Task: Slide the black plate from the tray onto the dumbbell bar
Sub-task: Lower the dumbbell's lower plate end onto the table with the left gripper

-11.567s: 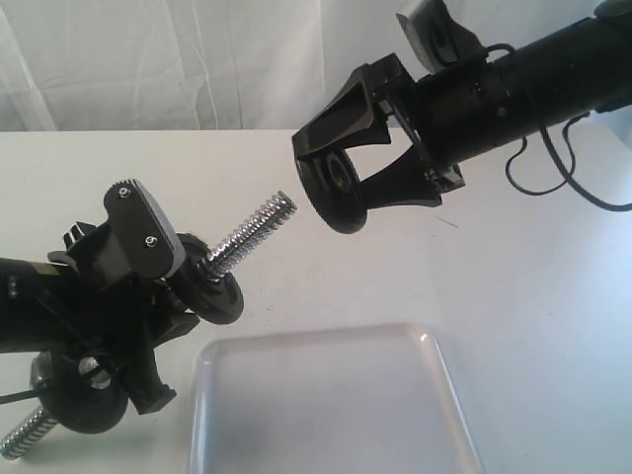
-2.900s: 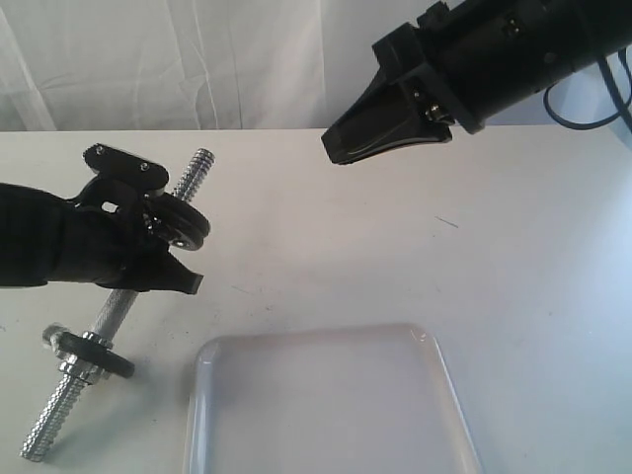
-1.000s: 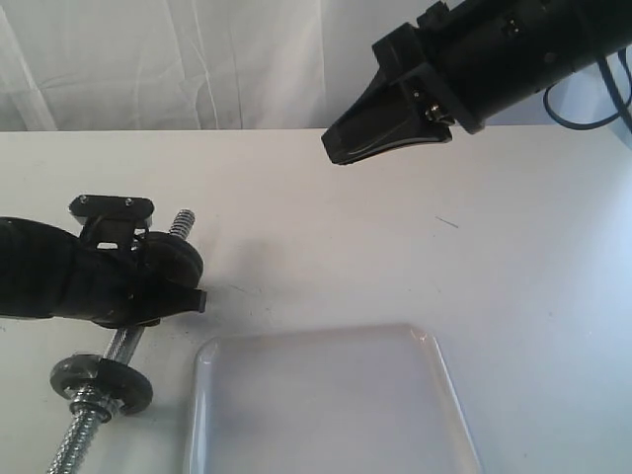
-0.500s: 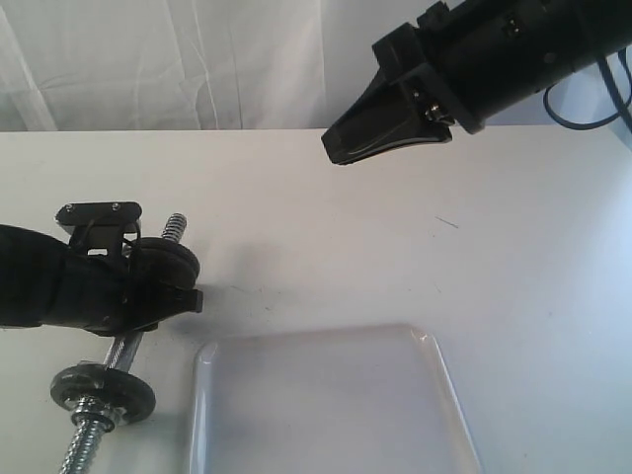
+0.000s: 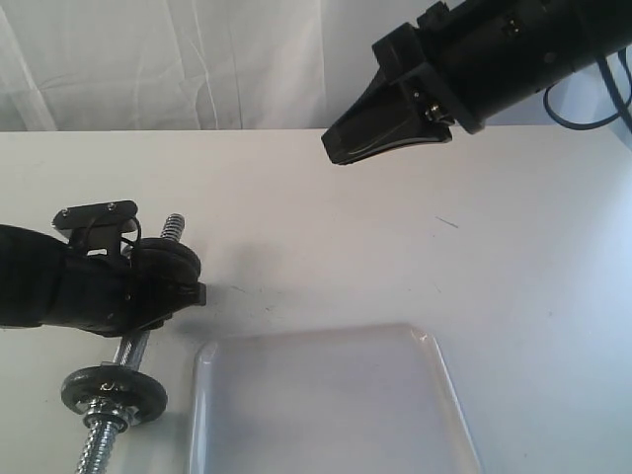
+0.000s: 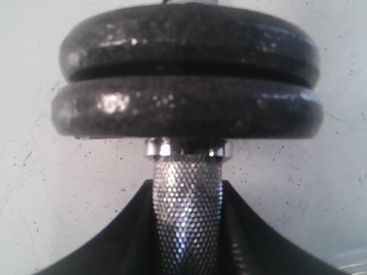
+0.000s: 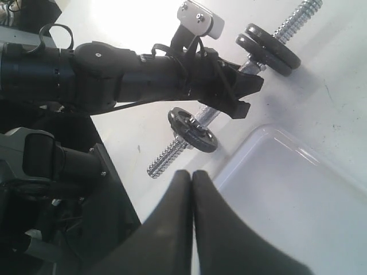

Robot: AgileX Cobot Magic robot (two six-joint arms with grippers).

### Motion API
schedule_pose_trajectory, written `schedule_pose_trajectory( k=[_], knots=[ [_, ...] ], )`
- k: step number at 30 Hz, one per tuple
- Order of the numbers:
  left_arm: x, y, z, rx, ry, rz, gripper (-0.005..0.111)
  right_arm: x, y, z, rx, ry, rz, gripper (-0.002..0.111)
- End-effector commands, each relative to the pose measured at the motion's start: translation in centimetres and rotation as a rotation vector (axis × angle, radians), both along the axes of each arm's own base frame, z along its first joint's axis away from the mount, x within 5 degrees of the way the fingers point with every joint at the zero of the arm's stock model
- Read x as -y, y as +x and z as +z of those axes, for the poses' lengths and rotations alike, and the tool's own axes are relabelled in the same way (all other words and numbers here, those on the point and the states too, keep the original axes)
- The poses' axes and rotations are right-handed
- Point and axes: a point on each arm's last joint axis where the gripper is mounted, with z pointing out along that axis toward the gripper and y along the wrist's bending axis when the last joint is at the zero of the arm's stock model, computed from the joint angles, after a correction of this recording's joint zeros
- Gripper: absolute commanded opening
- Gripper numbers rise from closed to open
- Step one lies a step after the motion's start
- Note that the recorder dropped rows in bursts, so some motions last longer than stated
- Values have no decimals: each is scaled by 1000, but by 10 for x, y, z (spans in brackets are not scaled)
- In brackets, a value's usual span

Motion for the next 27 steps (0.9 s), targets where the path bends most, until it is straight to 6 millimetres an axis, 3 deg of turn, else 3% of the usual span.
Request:
schedule_pose_trajectory(
  k=[1,27],
  knots=[
    [3,-2,8,4,-72,5,0,2,-2,2,-5,8,-6,0],
    [5,-2,8,-6,-105,14,0,2,-2,2,-5,8,-6,0]
  ],
)
